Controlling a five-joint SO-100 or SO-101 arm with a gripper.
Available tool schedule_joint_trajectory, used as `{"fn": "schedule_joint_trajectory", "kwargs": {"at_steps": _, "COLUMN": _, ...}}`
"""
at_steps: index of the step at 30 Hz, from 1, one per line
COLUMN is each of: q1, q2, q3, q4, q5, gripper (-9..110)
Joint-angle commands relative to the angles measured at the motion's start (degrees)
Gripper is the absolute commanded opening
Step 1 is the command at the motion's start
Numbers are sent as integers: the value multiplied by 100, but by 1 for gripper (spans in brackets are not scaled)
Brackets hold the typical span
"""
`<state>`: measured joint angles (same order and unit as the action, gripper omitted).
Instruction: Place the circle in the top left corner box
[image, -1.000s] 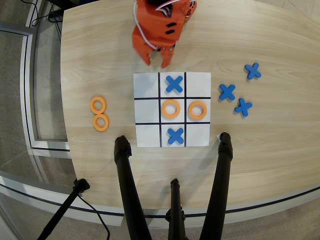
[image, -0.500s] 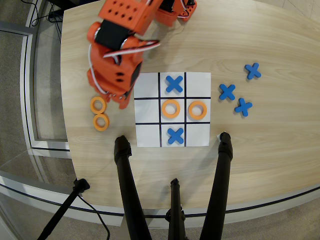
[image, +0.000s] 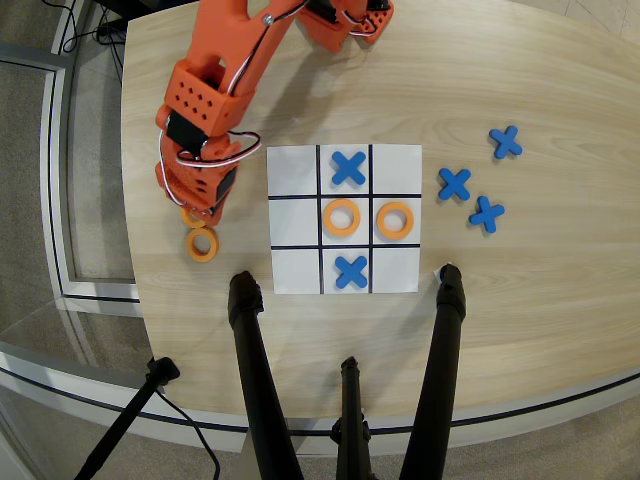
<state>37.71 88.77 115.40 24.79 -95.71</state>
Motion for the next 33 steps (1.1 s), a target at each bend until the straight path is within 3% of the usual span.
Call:
{"fn": "schedule_joint_trajectory", "kwargs": {"at_steps": 1, "q1": 44, "q2": -158, "q3": -308, "q4": -220, "q5": -53, "gripper": 13}}
{"fn": "schedule_joint_trajectory", "kwargs": {"at_steps": 33, "q1": -18, "q2": -1178, "q3": -448, "q4": -343, "q5": 35, "gripper": 13}}
